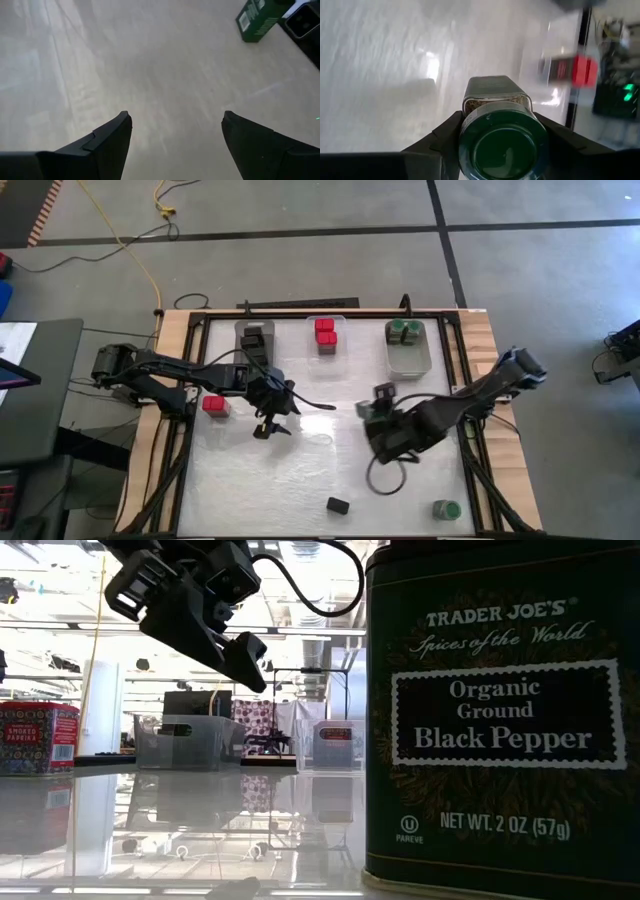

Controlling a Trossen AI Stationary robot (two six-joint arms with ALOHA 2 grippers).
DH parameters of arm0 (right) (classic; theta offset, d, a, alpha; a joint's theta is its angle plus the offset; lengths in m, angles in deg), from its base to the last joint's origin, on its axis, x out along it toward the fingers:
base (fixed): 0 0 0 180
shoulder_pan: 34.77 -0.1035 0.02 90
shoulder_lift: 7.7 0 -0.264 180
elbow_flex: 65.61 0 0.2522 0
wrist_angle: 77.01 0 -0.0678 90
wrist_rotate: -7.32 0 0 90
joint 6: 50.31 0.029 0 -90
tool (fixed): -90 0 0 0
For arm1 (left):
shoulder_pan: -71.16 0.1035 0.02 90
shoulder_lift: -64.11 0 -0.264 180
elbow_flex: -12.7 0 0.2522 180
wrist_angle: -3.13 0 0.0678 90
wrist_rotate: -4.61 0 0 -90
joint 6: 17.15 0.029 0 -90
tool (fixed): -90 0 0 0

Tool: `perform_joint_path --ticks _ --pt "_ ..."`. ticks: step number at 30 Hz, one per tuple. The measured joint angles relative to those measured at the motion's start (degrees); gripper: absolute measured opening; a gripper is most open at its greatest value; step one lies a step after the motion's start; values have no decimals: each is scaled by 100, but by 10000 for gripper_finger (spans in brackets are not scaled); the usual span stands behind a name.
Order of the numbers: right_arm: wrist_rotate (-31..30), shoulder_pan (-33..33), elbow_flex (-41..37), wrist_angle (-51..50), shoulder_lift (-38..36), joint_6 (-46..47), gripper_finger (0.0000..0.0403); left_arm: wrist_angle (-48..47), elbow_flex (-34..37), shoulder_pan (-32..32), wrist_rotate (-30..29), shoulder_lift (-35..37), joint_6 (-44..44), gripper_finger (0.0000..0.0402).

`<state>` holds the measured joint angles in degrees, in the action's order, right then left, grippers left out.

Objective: Sort spices by type
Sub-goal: Put the green seasoning bottle into the gray bin

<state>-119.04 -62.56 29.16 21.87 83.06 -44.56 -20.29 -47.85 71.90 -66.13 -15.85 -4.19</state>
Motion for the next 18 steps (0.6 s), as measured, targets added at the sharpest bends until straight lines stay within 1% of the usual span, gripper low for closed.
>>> perform_joint_path --ticks 3,6,11,15,18 --pt "7 -24 -488 -23 -535 709 221 1 0 -14 -15 0 -206 297" --pt "23 18 -783 -104 -962 1273 221 1 0 -6 -128 0 -539 297" --pt "28 262 -833 -1000 -1512 1867 221 -27 2 -10 -125 0 -856 297" --pt "50 737 -833 -1510 -1993 1941 221 -23 2 -7 -125 0 -690 297" --pt "138 1206 -829 -1556 -2371 1495 221 15 4 -7 -123 -2 -597 297"
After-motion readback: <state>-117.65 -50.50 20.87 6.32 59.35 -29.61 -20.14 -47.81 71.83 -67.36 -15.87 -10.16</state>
